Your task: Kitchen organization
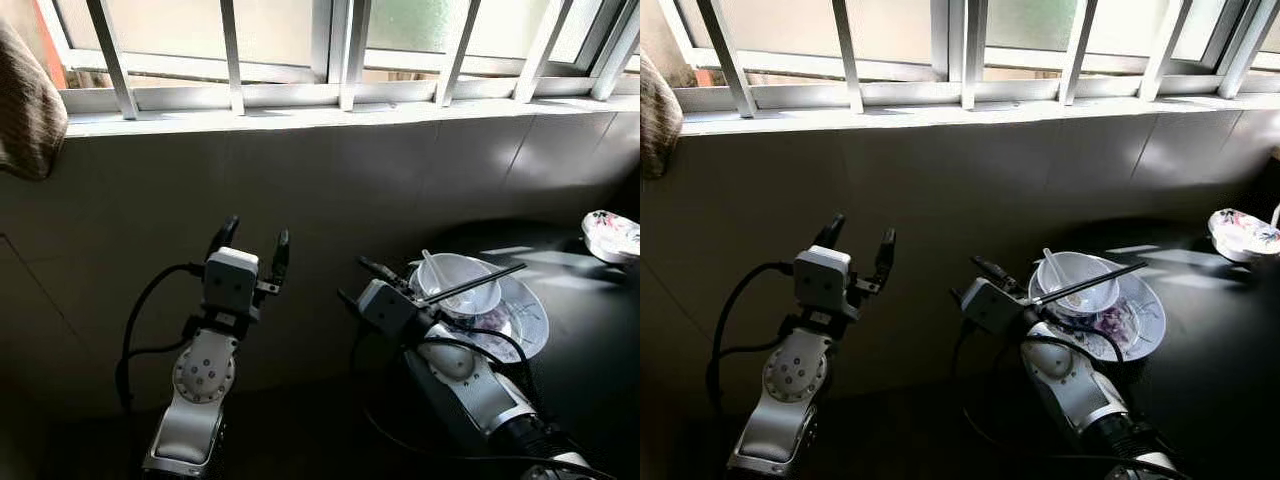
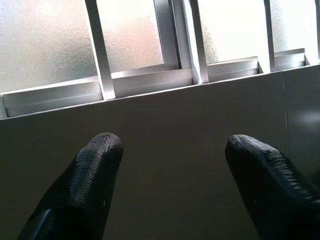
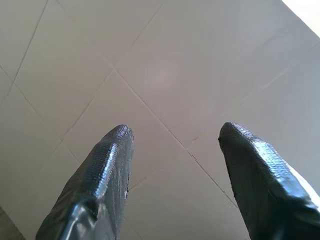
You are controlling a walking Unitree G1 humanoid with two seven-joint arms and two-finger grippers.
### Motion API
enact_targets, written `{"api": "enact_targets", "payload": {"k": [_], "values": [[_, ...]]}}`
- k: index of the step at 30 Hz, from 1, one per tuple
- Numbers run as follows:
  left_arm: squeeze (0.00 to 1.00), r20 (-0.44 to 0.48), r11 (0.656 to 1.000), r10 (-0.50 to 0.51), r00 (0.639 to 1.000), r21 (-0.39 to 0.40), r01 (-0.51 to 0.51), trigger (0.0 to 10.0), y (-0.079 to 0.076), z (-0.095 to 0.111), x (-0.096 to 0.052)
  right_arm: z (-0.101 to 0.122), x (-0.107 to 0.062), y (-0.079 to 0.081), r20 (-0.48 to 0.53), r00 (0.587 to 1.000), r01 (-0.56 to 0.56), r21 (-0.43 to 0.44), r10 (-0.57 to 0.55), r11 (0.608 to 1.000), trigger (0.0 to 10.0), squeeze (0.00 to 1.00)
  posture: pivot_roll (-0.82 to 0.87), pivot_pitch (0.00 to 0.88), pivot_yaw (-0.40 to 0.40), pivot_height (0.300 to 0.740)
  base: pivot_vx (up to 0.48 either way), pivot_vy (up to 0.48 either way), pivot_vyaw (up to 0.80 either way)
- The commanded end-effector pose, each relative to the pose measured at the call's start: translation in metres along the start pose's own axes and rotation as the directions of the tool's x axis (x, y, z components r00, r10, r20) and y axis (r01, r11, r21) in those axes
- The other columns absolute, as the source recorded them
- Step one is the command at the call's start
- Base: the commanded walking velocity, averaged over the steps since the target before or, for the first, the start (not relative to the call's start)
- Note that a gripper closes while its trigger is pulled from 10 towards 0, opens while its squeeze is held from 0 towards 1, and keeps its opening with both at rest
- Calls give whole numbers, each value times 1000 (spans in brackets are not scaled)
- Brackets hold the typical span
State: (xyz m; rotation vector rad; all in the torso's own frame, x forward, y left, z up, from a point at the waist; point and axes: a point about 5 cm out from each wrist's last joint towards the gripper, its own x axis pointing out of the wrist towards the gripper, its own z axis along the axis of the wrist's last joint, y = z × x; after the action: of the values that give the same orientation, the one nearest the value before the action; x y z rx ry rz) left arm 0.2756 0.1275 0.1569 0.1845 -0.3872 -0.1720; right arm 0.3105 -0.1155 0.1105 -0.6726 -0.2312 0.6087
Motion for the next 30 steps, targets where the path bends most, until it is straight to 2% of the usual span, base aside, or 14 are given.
{"api": "enact_targets", "payload": {"k": [1,4,7,10,14,17,30], "values": [[0,-22,1000,-12,1000,24,12,10000,1,-4,0,8,2,-1,40,999,27,16,-28,1000,10000,0,20,0,-38,740,0,480,0],[0,2,999,-5,1000,36,5,10000,2,-2,-1,8,2,2,21,998,55,45,-56,997,10000,0,18,0,-38,740,0,0,0],[0,-51,996,-26,998,85,30,10000,-1,-8,0,9,2,4,13,997,71,72,-72,995,10000,0,19,0,-39,740,0,0,0],[0,-38,999,-1,999,49,3,10000,1,-7,-1,10,2,4,7,996,87,89,-88,992,10000,0,15,0,-40,740,97,0,-800],[0,-34,999,4,999,45,-3,10000,2,-6,-1,12,2,3,13,996,88,80,-89,993,10000,0,14,0,-42,740,388,0,-800],[0,-27,999,16,999,41,-15,10000,3,-6,0,16,3,1,34,996,82,49,-84,995,10000,0,14,0,-44,740,425,0,0],[0,-13,999,23,1000,31,-23,10000,2,-4,-1,16,6,-1,33,996,80,37,-81,996,10000,0,20,0,-50,740,0,0,0]]}}
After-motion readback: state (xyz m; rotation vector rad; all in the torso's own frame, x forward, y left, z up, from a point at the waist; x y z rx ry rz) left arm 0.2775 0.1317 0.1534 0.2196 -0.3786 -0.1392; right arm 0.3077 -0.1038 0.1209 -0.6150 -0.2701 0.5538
